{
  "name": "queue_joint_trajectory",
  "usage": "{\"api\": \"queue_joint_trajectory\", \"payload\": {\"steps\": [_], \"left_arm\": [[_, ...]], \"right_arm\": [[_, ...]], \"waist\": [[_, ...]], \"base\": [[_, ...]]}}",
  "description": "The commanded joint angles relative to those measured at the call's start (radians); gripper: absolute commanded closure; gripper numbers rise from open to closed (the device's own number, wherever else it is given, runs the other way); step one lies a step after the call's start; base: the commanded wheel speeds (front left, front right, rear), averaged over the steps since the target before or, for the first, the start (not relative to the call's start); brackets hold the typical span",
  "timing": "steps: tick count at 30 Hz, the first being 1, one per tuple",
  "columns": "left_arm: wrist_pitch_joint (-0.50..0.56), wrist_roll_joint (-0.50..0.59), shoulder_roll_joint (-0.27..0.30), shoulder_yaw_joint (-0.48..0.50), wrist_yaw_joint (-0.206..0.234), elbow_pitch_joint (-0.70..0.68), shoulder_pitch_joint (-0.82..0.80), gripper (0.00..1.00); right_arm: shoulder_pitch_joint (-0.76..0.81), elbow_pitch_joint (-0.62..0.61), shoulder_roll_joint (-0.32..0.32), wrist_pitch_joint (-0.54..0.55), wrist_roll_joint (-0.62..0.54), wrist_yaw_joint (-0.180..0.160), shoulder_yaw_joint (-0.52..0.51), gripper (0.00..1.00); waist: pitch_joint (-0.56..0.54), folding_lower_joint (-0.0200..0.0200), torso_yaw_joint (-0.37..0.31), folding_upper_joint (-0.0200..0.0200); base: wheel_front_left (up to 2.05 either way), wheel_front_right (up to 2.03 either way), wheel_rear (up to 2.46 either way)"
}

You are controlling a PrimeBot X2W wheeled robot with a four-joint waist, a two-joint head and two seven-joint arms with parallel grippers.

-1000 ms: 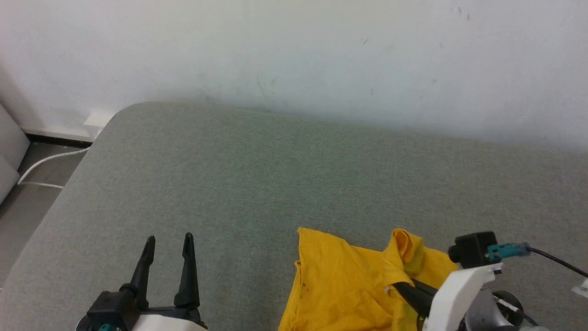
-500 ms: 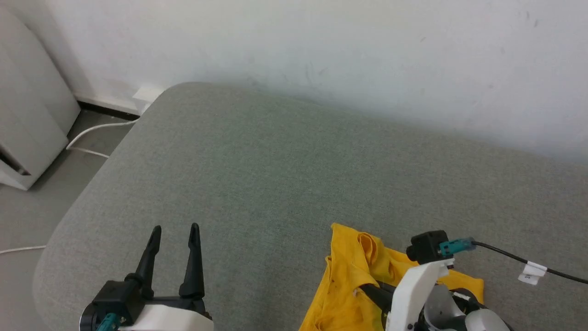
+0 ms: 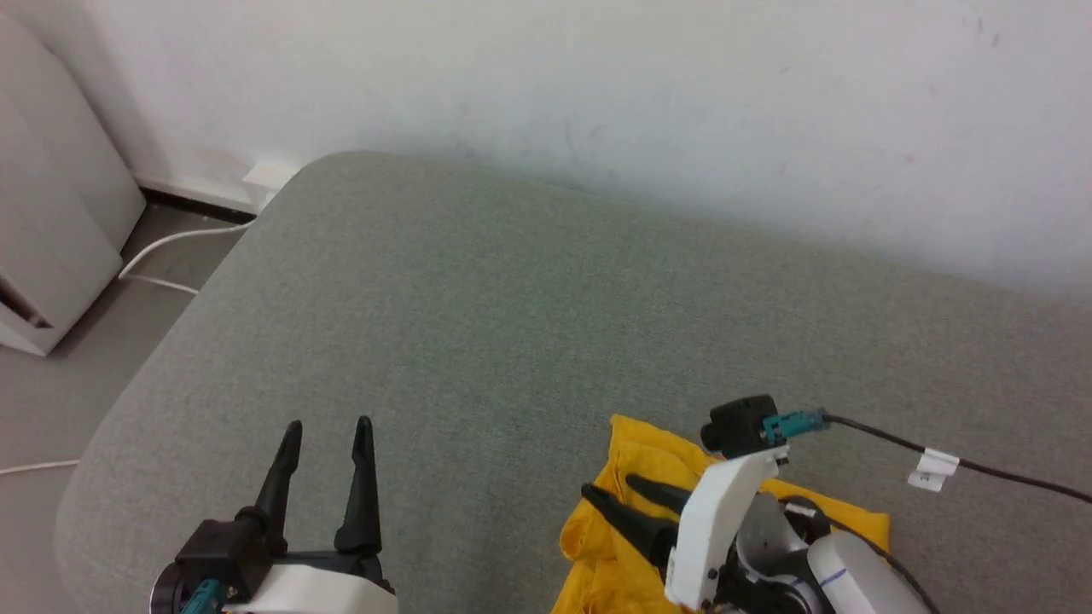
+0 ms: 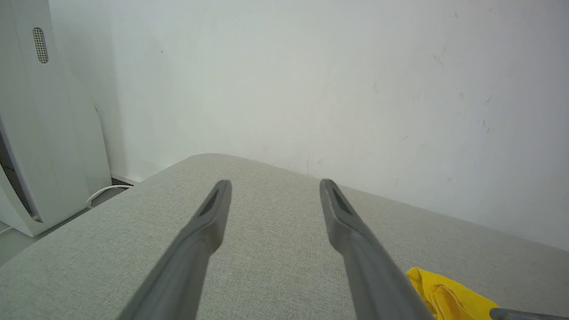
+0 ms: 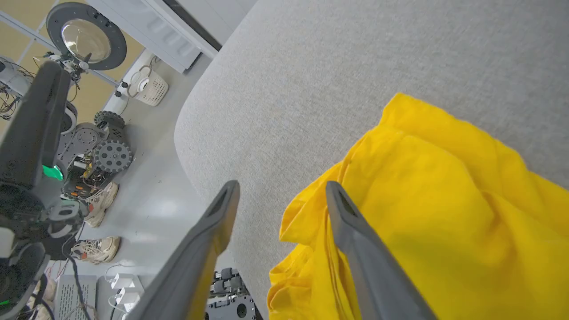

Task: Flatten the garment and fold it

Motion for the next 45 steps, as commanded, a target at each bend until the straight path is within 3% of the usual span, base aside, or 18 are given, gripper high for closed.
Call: {"api": "queue_joint_trajectory", "payload": {"steps": [1, 4, 13, 17, 21, 25, 31, 37, 42, 45], "left_arm": [[-0.005, 0.010, -0.002, 0.004, -0.004, 0.002, -0.007, 0.00], [-0.005, 0.015, -0.002, 0.012, -0.007, -0.001, 0.001, 0.00], [-0.005, 0.015, -0.002, 0.028, -0.005, -0.029, 0.023, 0.00], [-0.005, 0.012, -0.002, 0.026, 0.004, -0.042, 0.027, 0.00], [-0.005, 0.011, -0.002, 0.023, 0.008, -0.046, 0.029, 0.00], [-0.005, 0.011, -0.002, 0.023, 0.010, -0.047, 0.032, 0.00], [-0.005, 0.013, -0.002, 0.007, 0.010, -0.038, 0.036, 0.00], [-0.005, 0.035, -0.002, -0.003, 0.009, -0.031, 0.044, 0.00], [-0.005, 0.043, -0.002, -0.007, 0.010, -0.031, 0.045, 0.00], [-0.005, 0.046, -0.002, -0.011, 0.008, -0.032, 0.037, 0.00]], "right_arm": [[-0.025, -0.007, 0.001, -0.010, -0.007, -0.001, -0.001, 0.00], [-0.065, -0.027, -0.020, -0.037, -0.067, -0.001, -0.010, 0.00], [-0.184, -0.079, -0.264, -0.267, -0.329, -0.001, -0.030, 0.00], [-0.188, -0.097, -0.351, -0.377, -0.409, -0.001, -0.113, 0.00], [-0.131, -0.136, -0.383, -0.473, -0.475, -0.001, -0.227, 0.00], [-0.024, -0.208, -0.352, -0.529, -0.515, -0.001, -0.339, 0.00], [0.171, -0.355, -0.209, -0.575, -0.556, -0.001, -0.488, 0.00], [0.325, -0.459, -0.084, -0.594, -0.602, -0.001, -0.504, 0.00], [0.377, -0.468, -0.048, -0.583, -0.595, -0.001, -0.494, 0.00], [0.384, -0.461, -0.051, -0.516, -0.539, -0.001, -0.482, 0.00]], "waist": [[-0.019, -0.0001, -0.022, 0.0000], [-0.037, -0.0001, -0.055, 0.0000], [-0.064, -0.0001, -0.163, 0.0000], [-0.060, -0.0001, -0.202, 0.0000], [-0.054, -0.0001, -0.233, 0.0000], [-0.049, -0.0001, -0.256, 0.0000], [-0.042, -0.0001, -0.271, 0.0000], [-0.037, -0.0001, -0.278, 0.0000], [-0.022, -0.0001, -0.285, 0.0000], [-0.009, -0.0001, -0.286, 0.0000]], "base": [[0.00, 0.00, 0.00], [0.00, 0.00, 0.00], [0.00, 0.00, 0.00], [0.00, 0.00, 0.00], [0.00, 0.00, 0.00], [0.00, 0.00, 0.00], [0.00, 0.00, 0.00], [0.00, 0.00, 0.00], [0.00, 0.00, 0.00], [0.00, 0.00, 0.00]]}}
